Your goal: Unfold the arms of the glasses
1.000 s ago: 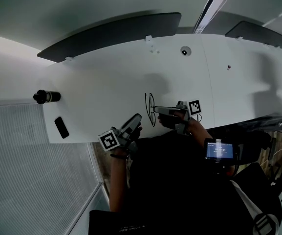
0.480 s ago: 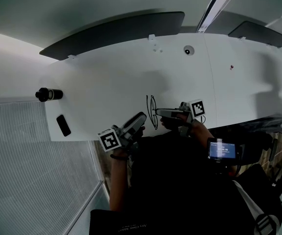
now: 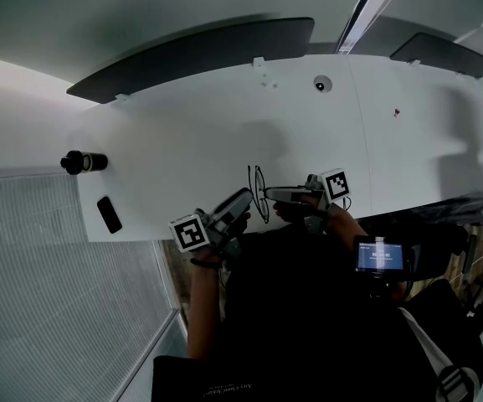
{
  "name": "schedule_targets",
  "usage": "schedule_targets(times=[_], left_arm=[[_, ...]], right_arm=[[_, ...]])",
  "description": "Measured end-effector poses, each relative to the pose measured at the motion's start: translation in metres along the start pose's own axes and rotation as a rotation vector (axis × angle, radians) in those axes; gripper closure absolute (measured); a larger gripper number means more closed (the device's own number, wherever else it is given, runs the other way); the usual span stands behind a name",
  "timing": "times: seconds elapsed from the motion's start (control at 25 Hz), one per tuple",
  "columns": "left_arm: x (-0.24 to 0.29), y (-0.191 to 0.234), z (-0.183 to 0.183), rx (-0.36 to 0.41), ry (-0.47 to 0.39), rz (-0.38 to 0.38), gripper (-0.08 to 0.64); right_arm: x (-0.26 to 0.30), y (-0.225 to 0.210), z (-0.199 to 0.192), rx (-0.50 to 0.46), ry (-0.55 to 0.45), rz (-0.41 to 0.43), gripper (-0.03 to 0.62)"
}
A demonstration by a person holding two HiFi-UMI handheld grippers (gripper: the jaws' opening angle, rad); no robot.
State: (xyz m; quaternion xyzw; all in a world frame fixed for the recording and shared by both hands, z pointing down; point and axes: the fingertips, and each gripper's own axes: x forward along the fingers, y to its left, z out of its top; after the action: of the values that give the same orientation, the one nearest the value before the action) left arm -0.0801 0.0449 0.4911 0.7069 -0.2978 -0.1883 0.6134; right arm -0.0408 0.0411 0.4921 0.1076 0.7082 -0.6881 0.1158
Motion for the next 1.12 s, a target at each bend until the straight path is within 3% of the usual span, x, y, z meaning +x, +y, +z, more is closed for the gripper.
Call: schedule_targets(times=[0.32, 0.68, 1.12], left_arm=[[0.0027, 0.0063, -0.0028, -0.024, 0.001, -0.001, 0.429], [0.0038, 0.0027, 0.0013, -0.021, -0.036, -0.035, 0.53], [0.0018, -0.0008, 0.0064, -0.029, -0.058, -0.05, 0.538]], right_arm=[[0.0035, -0.0025, -0.0056, 0.002, 0.024, -0.005, 0.581], [0.0024, -0.0032, -0.0053, 0.006, 0.02, -0.006, 0.581], [0.0004, -0.0028, -0.0009, 0.005, -0.003, -0.001, 0.581]])
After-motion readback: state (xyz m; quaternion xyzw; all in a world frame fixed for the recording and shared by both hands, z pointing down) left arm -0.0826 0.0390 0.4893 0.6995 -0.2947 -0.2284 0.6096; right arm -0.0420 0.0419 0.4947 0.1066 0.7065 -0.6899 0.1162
